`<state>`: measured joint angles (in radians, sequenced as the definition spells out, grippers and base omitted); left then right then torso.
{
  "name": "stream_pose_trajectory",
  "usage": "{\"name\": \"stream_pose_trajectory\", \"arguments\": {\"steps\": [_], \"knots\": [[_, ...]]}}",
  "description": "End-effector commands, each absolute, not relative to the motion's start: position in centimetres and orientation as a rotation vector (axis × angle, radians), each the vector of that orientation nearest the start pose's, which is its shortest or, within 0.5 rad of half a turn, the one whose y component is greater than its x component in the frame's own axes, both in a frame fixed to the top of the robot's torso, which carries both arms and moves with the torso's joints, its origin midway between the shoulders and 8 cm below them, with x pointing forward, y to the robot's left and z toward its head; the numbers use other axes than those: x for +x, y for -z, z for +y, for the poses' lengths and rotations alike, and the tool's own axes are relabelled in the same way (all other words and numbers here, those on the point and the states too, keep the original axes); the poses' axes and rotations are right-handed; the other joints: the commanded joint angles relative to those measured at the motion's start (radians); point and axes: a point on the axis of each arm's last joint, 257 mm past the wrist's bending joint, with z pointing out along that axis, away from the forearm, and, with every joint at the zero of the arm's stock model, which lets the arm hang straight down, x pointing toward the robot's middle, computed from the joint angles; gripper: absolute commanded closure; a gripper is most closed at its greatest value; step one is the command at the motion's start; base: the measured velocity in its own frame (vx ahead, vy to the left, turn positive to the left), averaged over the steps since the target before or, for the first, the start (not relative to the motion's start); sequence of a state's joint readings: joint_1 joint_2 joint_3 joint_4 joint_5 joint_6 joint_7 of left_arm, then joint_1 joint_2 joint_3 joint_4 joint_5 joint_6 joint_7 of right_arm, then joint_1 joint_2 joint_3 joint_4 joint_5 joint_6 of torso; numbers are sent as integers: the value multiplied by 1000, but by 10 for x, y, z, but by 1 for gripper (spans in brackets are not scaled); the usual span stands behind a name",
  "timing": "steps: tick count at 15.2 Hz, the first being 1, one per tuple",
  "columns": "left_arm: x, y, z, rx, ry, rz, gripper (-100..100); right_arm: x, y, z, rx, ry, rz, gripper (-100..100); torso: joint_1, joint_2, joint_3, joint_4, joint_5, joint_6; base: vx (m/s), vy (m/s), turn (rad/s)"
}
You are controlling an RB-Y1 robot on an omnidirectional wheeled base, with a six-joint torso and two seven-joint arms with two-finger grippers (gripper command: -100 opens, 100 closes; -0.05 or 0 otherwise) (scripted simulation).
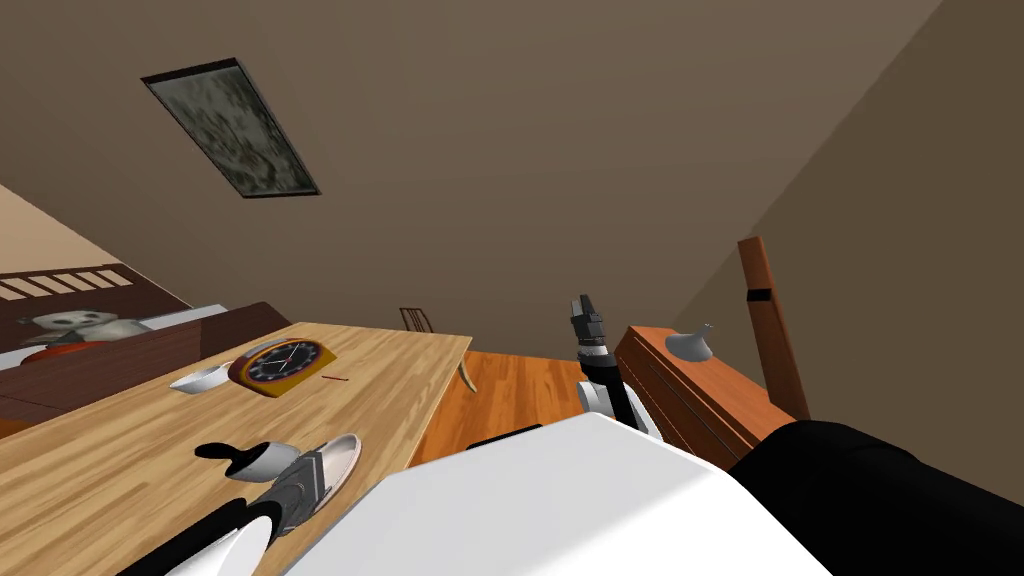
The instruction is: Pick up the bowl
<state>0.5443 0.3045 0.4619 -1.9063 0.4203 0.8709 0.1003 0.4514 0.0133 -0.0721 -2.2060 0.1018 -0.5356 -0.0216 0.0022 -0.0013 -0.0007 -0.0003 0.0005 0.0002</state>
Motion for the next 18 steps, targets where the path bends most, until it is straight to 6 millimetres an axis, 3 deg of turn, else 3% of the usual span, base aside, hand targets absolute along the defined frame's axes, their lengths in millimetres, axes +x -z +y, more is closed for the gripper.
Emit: {"name": "stream_pose_trajectory", "arguments": {"steps": [1,5,7,8,18], "knots": [[220,394,532,-2240,368,1212,-100,354,-14,-289,601,-1206,649,0,0,0,0,0,0,0,19,36,-123],[191,411,535,-2360,308,1188,-100,354,-14,-289,602,-1206,649,0,0,0,0,0,0,0,17,28,-85],[186,414,533,-2380,292,1197,-100,354,-14,-289,602,-1206,649,0,0,0,0,0,0,0,18,28,-72],[173,421,533,-2433,266,1183,-100,354,-14,-289,602,-1206,649,0,0,0,0,0,0,0,17,26,-69],[113,444,525,-2674,138,1131,-100,354,-14,-289,602,-1206,649,0,1,-1,0,0,0,0,21,36,-93]]}}
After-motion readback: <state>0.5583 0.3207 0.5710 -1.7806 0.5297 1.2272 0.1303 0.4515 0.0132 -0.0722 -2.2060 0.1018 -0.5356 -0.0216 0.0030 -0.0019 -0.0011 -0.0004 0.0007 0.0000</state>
